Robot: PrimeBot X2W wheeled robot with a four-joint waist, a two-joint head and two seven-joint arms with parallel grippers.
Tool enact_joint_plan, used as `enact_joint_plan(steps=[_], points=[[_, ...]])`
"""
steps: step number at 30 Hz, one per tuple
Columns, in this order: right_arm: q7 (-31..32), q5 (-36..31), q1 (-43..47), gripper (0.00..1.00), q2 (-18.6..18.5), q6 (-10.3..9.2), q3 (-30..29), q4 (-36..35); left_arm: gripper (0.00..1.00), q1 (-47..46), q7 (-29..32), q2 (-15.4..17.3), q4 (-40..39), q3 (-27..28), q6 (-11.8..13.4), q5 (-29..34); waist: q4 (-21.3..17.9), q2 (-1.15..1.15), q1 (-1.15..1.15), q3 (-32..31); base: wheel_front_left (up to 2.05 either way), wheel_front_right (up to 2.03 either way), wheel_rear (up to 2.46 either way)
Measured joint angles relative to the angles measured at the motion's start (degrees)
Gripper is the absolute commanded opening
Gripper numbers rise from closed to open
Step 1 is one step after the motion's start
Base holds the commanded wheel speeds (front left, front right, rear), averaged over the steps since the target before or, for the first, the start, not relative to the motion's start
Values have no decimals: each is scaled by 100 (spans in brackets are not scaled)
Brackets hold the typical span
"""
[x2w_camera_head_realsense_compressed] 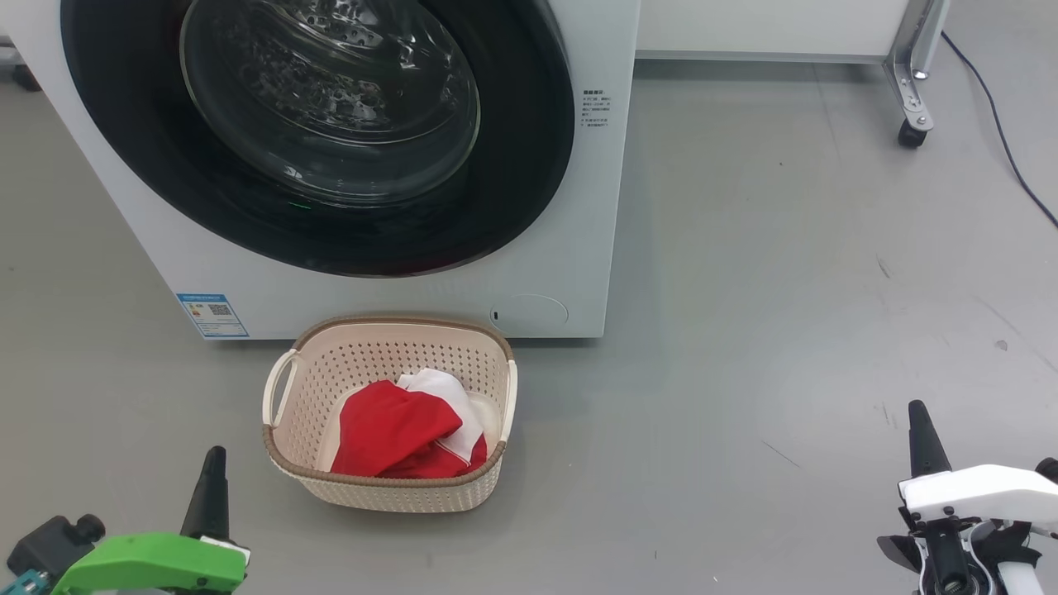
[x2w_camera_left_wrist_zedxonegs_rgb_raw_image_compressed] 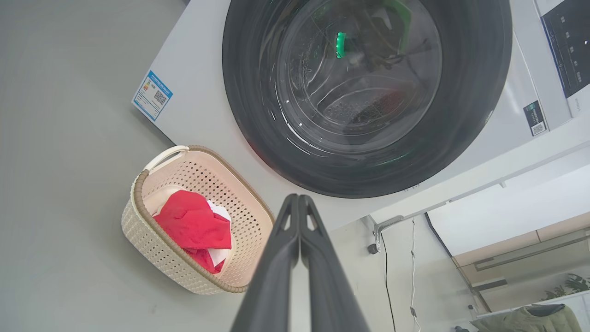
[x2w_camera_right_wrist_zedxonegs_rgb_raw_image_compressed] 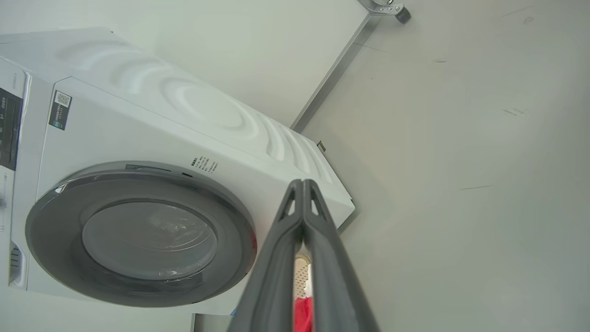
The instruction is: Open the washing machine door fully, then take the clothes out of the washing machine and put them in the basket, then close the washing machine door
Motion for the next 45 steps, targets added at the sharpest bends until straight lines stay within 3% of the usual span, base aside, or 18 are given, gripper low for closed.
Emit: enact_joint_plan(steps=[37,45], points=[[703,2598,-242,0,4,137,-271,118,0,-226,702,-79,26,453,0,-2438,57,0,0,-26,0,0,0],[757,2817,-285,0,4,174,-297,133,0,-283,750,-105,26,492,0,-2563,60,0,0,-27,0,0,0]])
